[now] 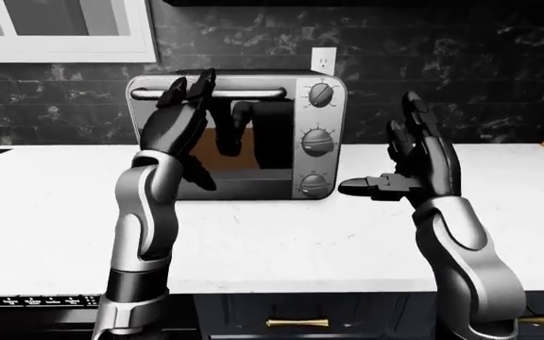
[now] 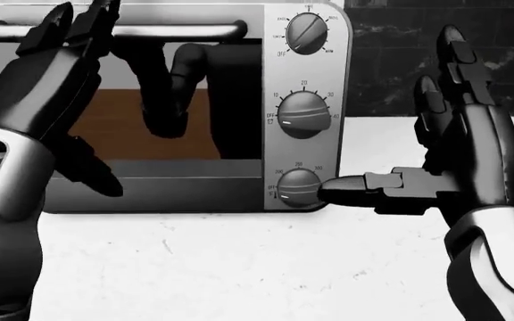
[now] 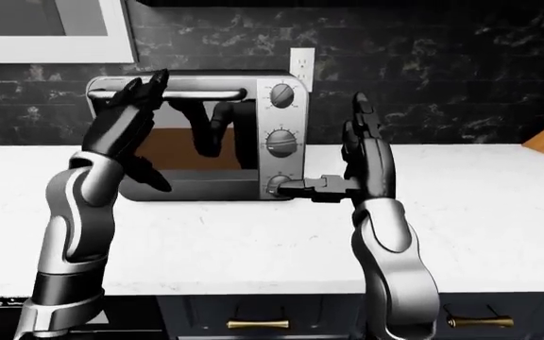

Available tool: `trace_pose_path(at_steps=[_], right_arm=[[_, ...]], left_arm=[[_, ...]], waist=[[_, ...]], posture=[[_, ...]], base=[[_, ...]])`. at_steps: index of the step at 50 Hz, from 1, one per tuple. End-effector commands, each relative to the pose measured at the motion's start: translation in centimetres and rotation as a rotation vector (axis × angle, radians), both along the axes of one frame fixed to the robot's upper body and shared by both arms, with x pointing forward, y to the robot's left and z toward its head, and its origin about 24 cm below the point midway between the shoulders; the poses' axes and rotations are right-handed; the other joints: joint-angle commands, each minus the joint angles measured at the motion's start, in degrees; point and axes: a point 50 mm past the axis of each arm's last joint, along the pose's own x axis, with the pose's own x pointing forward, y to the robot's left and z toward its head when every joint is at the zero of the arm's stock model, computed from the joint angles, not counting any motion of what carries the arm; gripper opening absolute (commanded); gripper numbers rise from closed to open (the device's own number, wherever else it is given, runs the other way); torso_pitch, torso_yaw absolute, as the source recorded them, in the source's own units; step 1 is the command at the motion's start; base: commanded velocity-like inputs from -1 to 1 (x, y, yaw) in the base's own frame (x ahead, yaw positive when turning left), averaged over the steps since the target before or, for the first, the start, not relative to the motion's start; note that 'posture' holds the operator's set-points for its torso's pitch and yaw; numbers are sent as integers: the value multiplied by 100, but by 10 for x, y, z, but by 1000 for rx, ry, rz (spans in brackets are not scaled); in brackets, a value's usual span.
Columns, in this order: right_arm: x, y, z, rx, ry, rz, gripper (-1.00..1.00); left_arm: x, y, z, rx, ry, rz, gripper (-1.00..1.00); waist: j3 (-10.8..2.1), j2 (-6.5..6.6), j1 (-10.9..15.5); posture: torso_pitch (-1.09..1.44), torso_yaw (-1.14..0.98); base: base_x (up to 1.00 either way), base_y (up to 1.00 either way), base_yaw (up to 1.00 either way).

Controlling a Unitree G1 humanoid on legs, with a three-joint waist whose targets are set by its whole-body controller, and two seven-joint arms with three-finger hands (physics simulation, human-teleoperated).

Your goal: Open the toaster oven door.

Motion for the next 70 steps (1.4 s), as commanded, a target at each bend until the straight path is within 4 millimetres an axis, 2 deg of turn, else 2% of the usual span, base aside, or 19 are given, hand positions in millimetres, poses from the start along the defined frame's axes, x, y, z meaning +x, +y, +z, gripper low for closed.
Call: trace_pose_path(at_steps=[1,16,20,45,46,48,54,61,70], right_arm=[[-2,1,14,-6,-78,5,100],[-2,1,13,-3,-76,1,100],[-2,1,12,-3,-76,1,100],[1,0,10,-2,-73,1,100],[1,0,9,-2,-73,1,100],[1,0,9,-2,-73,1,100],[0,1,9,-2,-73,0,100],[0,0,9,-1,-73,-1,100],[0,-1,10,-1,-74,-2,100]], left_arm=[[-2,-1,17,9,-78,-1,100],[7,-3,4,71,-44,7,100],[12,-5,-4,97,-23,5,100],[28,-5,-3,138,6,2,100],[28,-6,-4,139,7,-1,81],[28,-6,-5,141,10,-3,58],[29,-6,0,142,8,-6,33],[31,-6,1,142,12,-6,29],[38,-3,0,147,20,1,10]], waist=[[-13,4,-3],[-19,10,-3],[-18,10,1],[30,40,28],[33,43,26],[37,48,21],[26,58,15],[-2,67,18],[-28,64,34]], posture=[[-53,0],[-53,0],[-53,0],[-53,0],[-53,0],[-53,0],[-53,0],[-53,0],[-53,0]], base=[[0,0,0],[0,0,0],[0,0,0],[0,0,0],[0,0,0],[0,0,0],[0,0,0],[0,0,0],[0,0,0]])
